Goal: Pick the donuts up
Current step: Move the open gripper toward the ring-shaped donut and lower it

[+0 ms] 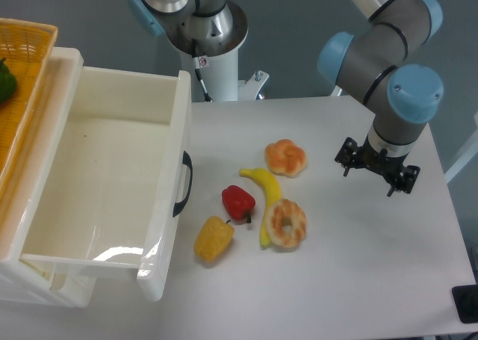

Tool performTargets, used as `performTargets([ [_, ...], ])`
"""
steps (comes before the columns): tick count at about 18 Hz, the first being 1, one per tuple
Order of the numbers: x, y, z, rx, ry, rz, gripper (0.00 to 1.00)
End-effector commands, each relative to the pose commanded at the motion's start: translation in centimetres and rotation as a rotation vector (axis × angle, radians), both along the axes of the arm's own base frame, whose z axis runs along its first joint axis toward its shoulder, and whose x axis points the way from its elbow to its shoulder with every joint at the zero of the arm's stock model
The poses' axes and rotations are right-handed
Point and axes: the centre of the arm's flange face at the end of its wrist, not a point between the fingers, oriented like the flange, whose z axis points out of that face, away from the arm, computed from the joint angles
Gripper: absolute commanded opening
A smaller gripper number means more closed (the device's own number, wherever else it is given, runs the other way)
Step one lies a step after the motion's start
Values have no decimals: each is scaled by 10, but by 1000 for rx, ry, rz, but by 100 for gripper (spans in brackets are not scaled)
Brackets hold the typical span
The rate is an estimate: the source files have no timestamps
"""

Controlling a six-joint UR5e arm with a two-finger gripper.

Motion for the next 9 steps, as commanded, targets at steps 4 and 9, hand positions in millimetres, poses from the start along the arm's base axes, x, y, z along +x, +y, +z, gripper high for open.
performTargets([
  [4, 1, 5, -4, 5, 3, 1, 100],
  [9, 14, 14, -27, 70, -19, 86, 100],
])
